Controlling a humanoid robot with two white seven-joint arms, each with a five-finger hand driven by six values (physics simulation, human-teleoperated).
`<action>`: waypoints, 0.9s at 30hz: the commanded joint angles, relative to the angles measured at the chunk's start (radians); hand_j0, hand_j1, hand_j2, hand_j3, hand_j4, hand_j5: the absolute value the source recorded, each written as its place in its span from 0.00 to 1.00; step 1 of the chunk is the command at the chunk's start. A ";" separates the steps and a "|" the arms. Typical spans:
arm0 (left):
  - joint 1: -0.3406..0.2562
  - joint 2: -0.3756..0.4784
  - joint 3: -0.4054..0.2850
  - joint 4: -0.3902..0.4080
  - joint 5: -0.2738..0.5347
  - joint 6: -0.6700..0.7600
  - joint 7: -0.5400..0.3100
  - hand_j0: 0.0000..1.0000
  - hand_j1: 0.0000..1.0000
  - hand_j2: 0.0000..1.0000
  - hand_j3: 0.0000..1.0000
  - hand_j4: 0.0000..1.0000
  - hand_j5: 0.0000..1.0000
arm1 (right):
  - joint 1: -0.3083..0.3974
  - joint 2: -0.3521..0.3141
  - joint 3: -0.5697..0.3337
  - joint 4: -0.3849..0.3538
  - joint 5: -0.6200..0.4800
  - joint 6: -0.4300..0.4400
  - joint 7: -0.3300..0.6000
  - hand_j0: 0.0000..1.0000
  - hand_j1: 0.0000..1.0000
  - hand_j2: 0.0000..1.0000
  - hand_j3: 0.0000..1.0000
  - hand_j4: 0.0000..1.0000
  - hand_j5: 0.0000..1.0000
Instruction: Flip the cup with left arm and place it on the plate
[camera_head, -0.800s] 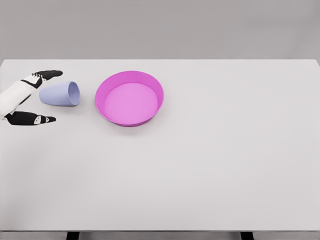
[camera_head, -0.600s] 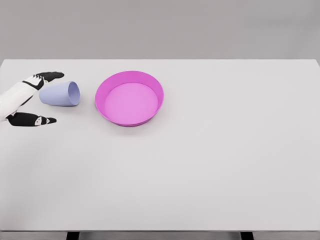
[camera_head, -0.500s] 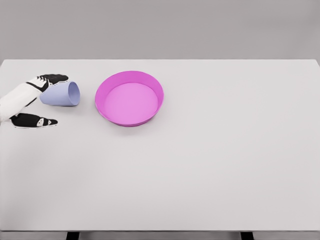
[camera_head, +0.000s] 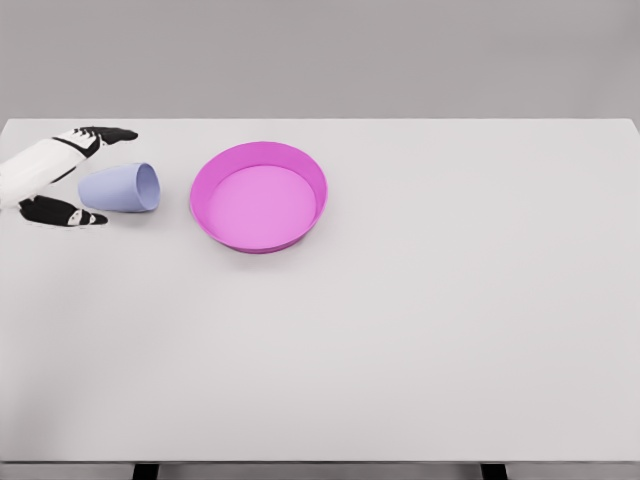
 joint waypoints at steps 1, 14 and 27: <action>-0.003 0.011 -0.041 0.007 -0.016 0.002 -0.003 1.00 1.00 1.00 1.00 1.00 1.00 | 0.000 0.000 0.000 0.000 0.000 0.000 0.000 1.00 1.00 1.00 1.00 1.00 1.00; -0.089 -0.049 -0.075 0.159 -0.088 0.002 -0.001 1.00 1.00 1.00 1.00 1.00 1.00 | 0.000 0.000 -0.001 0.000 0.000 0.000 0.000 1.00 1.00 1.00 1.00 1.00 1.00; -0.143 -0.103 -0.072 0.291 -0.146 0.002 0.006 1.00 1.00 1.00 1.00 1.00 1.00 | 0.000 0.000 -0.001 0.000 0.000 0.000 0.000 1.00 1.00 1.00 1.00 1.00 1.00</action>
